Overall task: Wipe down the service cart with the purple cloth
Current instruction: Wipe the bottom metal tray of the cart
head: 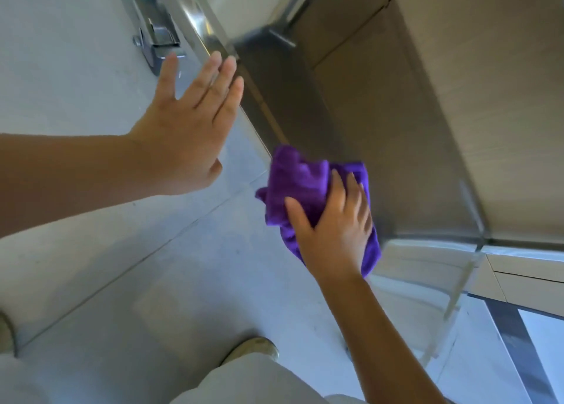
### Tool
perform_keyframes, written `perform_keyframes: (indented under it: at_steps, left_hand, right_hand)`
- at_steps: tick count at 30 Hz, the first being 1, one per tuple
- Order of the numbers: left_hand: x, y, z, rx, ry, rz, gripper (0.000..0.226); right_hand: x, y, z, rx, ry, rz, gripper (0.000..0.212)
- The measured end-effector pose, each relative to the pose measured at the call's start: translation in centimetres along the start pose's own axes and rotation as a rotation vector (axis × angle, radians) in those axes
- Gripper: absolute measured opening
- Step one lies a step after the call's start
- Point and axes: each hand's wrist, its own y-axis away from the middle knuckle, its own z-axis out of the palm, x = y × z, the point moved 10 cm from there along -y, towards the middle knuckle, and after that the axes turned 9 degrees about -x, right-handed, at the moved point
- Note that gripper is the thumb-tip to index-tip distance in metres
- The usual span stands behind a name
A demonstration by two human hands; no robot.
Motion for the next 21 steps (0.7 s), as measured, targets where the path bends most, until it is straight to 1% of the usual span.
perform_keyframes:
  at_steps: [1,3,6,9,11,13,15,18,21]
  left_hand:
    - [-0.2,-0.1,-0.1,-0.003,-0.01,-0.01,0.093]
    - [-0.4,-0.1,-0.4,0.011,-0.039,0.003,0.09]
    - [-1.4,0.0,-0.8,0.057,0.058,-0.019,0.088]
    - [-2.3,0.5,-1.0,0.083,0.12,-0.043,0.088]
    - [-1.8,0.6,-1.5,0.09,0.124,-0.014,0.088]
    - [-0.1,0.6,-2.1,0.086,0.135,0.051,0.088]
    - [2.9,0.4,-2.0,0.052,0.114,0.152,0.093]
    - [8.0,0.1,-1.9,0.014,0.089,0.355,0.093]
    - [12.3,0.4,-2.4,0.038,-0.003,0.523,0.082]
  right_hand:
    - [-2.1,-1.1,-0.3,0.008,0.031,-0.055,0.082]
    - [-6.2,-3.7,-0.4,-0.041,0.077,-0.126,0.079]
    - [-11.2,-7.1,-0.6,-0.059,0.094,-0.211,0.071]
    - [-12.6,-7.4,-0.5,-0.056,0.092,-0.25,0.064]
    - [-11.3,-5.9,-0.4,-0.061,0.072,-0.285,0.062]
    - [-9.0,-3.7,-0.7,0.02,0.075,-0.312,0.066]
    - [-5.8,-1.2,-0.6,0.084,0.096,-0.28,0.072]
    - [-1.1,2.2,0.2,0.054,0.11,-0.184,0.08]
    - [3.6,5.2,1.0,-0.022,0.113,-0.074,0.084]
